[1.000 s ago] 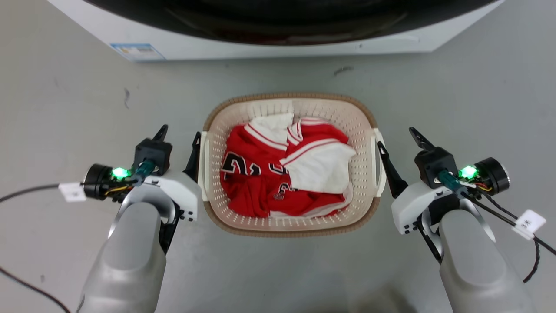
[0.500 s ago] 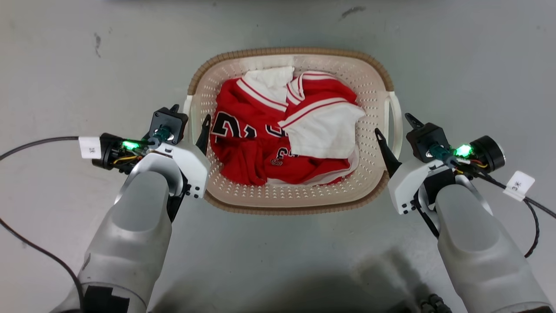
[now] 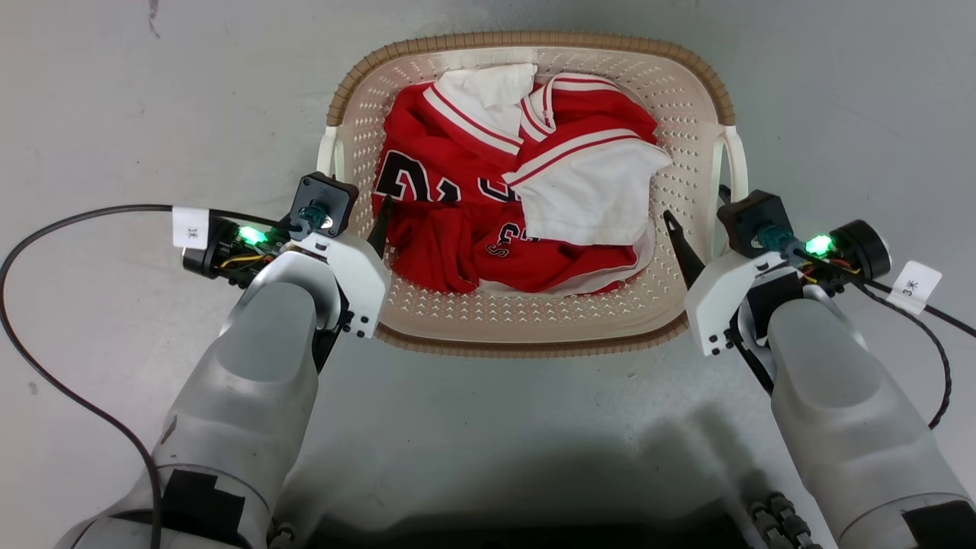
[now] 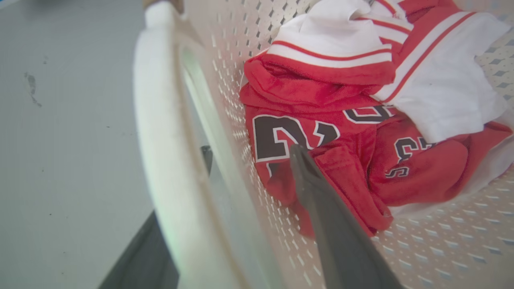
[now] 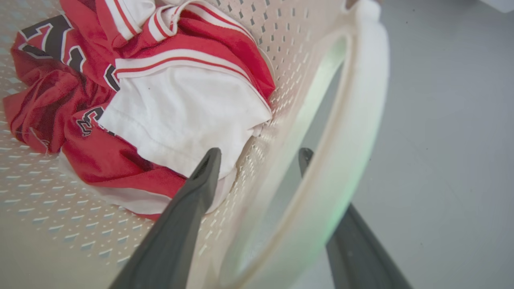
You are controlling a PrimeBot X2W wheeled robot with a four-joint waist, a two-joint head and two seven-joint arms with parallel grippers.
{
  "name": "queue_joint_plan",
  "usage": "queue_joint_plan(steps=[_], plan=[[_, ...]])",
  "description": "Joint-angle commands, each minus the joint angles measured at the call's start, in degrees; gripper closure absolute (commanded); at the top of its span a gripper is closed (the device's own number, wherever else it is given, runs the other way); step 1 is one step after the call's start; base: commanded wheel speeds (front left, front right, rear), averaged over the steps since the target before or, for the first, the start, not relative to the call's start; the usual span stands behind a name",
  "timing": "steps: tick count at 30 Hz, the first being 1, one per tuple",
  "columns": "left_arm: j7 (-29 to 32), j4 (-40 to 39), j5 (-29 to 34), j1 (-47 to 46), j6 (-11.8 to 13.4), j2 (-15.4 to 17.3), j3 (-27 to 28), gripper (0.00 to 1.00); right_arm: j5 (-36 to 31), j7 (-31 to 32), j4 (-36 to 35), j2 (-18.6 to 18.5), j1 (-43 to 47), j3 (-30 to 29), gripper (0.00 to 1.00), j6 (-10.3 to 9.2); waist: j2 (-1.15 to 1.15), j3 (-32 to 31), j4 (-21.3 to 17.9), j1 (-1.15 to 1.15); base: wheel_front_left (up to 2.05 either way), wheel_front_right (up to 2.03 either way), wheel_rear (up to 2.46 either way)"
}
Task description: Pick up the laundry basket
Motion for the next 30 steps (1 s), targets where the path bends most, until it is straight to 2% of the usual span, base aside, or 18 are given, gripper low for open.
queue_joint_plan(steps=[1,6,7,8,9,19,30], plan=[[-0.1,0.4,0.0,-1.3,-0.1,-0.1,-0.4,0.00,0.4,-0.1,0.0,0.1,-1.5,0.1,0.00,-0.06,0.00,0.4,-0.1,-0.01,0.00,0.00,0.00],[-0.1,1.5,-0.9,-2.0,-0.1,-0.2,-1.7,0.00,1.1,-0.1,0.3,0.1,-1.7,0.3,0.00,-0.05,0.00,1.0,-0.1,-0.01,0.00,0.00,0.00],[-0.1,1.8,-1.1,-2.2,-0.1,-0.3,-2.1,0.29,1.4,-0.1,0.2,0.1,-1.9,0.1,0.67,-0.06,0.00,1.1,-0.2,-0.01,0.00,0.00,0.00],[-0.1,1.8,-1.3,-2.5,-0.1,-0.3,-2.3,0.67,1.5,-0.1,0.3,0.0,-1.9,0.0,1.00,-0.06,0.00,1.2,-0.1,-0.01,0.00,0.00,0.00],[-0.1,2.0,-1.4,-2.7,-0.1,-0.2,-2.6,1.00,1.5,-0.1,1.0,0.1,-1.8,0.1,1.00,-0.05,0.00,1.1,-0.1,-0.01,0.00,0.00,0.00],[-0.1,2.8,-3.2,-1.2,-0.1,0.1,-4.4,1.00,1.2,-0.1,2.4,-0.3,-0.8,0.1,1.00,0.04,0.00,-1.9,0.2,-0.01,0.00,0.00,0.00],[0.8,4.9,-6.8,3.4,-0.1,-1.0,-7.1,1.00,3.5,-0.2,7.3,-0.3,0.9,3.9,1.00,0.03,0.00,-10.6,0.2,-0.01,0.00,0.00,0.00]])
